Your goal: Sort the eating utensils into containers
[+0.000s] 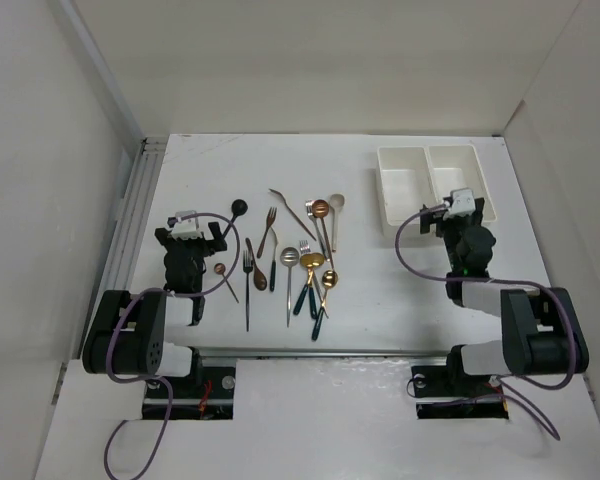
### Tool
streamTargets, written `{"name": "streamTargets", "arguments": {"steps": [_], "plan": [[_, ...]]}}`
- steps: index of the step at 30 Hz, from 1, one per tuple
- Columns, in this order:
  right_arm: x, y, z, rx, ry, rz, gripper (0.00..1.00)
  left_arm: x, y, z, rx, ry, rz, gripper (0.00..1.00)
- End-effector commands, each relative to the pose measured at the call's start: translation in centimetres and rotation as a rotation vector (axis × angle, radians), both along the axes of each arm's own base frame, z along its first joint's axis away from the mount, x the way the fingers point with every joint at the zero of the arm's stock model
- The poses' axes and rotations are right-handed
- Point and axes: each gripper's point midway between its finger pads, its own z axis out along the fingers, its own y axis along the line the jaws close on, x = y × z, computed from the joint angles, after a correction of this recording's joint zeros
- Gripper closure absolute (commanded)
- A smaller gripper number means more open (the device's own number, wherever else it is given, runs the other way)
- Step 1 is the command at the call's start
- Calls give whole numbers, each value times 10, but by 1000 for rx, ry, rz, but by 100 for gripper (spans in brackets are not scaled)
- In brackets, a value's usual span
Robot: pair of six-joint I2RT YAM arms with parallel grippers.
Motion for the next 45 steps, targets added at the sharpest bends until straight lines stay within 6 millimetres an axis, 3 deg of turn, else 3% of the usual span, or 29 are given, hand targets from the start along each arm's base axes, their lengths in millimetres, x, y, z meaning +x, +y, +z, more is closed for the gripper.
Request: {"name": "streamTargets", "arguments": {"steps": [1,2,3,4,6,7,8,9,10,11,12,14,15,17,18,19,20,21,22,24,25,27,29,31,32,33,36,43,45], "plan": [[22,-1,70,4,-35,-29,0,4,-1,45,-21,-181,-6,0],[20,0,71,-18,39,-39,0,4,-1,45,-21,-181,-6,0],[21,0,92,-48,30,-54,0,4,-1,45,-21,-181,-6,0],[24,9,151,-82,-58,-73,0,4,-3,45,-20,-181,-21,0],[18,15,198,-281,-68,-124,0,3,-12,54,16,-207,-77,0],[10,25,227,-337,-89,-202,0,5,-15,78,17,-223,-91,0],[0,23,287,-359,-166,-290,0,8,-17,92,33,-200,-107,0],[11,26,291,-510,-111,-378,0,12,-22,107,113,-168,-149,0],[4,8,295,-509,-28,-568,0,12,-27,95,196,-32,-205,0],[-3,9,335,-434,-55,-657,0,24,-17,153,233,-108,-146,0],[23,22,310,-454,39,-725,0,26,-3,170,193,-106,-57,0],[11,40,301,-262,98,-883,0,29,49,188,76,-43,271,0],[14,60,297,-275,114,-853,0,30,57,187,-8,-17,349,0],[24,121,267,-443,155,-676,0,31,58,162,19,161,346,0],[19,177,251,-490,140,-506,0,39,52,162,23,206,307,0],[13,198,228,-648,227,-395,0,38,50,153,36,258,276,0],[16,237,194,-476,297,-235,0,36,43,148,58,299,226,0],[9,296,170,-351,430,149,0,34,22,134,73,362,84,0],[20,286,178,-182,503,213,2,31,14,132,90,375,25,0],[18,302,170,78,582,385,4,27,6,127,52,404,-7,0],[17,301,140,122,651,419,0,26,4,130,38,394,-13,0],[21,304,155,267,590,424,0,28,3,133,19,382,-9,0],[19,307,136,301,650,469,0,25,3,128,19,385,-9,0],[21,316,94,279,765,491,0,24,1,118,5,399,-16,0],[26,305,60,267,873,439,0,24,0,118,-4,398,-14,0],[24,298,55,262,899,421,6,24,0,118,-4,398,-14,0],[27,278,2,211,955,244,17,24,-2,116,-15,398,-22,0],[35,257,-45,259,1010,66,52,21,-2,107,-15,416,-22,0],[37,254,-59,261,1034,42,53,21,-2,107,-15,416,-22,0]]}}
